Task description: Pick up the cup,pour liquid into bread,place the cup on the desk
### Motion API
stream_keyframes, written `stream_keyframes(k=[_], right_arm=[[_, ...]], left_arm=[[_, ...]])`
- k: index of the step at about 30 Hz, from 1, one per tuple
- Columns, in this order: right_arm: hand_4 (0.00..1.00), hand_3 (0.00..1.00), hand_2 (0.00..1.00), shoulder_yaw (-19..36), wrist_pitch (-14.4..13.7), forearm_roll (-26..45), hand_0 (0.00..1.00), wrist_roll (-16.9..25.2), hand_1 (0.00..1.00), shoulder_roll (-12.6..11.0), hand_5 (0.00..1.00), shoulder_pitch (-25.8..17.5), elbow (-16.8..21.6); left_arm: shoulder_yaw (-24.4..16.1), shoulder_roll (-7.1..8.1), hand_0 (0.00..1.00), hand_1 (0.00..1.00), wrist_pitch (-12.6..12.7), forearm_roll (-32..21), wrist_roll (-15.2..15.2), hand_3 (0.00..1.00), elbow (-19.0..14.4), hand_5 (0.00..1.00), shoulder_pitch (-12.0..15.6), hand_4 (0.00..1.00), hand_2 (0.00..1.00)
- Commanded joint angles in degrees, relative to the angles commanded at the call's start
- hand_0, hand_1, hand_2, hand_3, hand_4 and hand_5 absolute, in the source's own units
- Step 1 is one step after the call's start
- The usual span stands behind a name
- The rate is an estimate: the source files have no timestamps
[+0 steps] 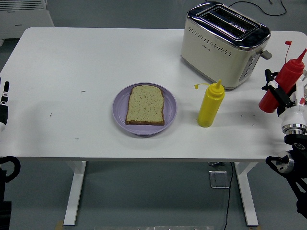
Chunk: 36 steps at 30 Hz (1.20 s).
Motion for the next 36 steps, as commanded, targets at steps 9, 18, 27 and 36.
stream_keyframes(k=[9,18,27,36], right_arm=[[0.797,0.355,0.322,-1.9,-1.6,1.4,0.431,1.5,0.299,0.5,0.273,0.3,-1.4],[0.801,0.359,0.326,-3.6,-3.4,2.2,0.437,2.6,0.309,0.6,0.275,0.0,-2.2],[0.805,0.378,0.357,-4.7,-4.7,0.3,0.507,2.9,0.353,0.7,0.272,-0.4,-2.3],[0.806,0.393,0.385,-5.5,-5.2,0.3,0.548,2.7,0.397,0.7,0.272,-0.4,-2.5]], left_arm=[[0.0,0.0,0.787,0.743,0.0,0.0,0.0,0.683,0.0,0.998,-0.1,0.566,0.734],[0.0,0.0,0.786,0.743,0.0,0.0,0.0,0.683,0.0,0.998,0.0,0.564,0.734],[0.1,0.0,0.786,0.743,0.0,0.0,0.0,0.683,-0.1,0.998,0.0,0.565,0.733],[0.3,0.0,0.787,0.743,-0.1,0.0,0.0,0.683,0.0,0.998,0.1,0.565,0.734]])
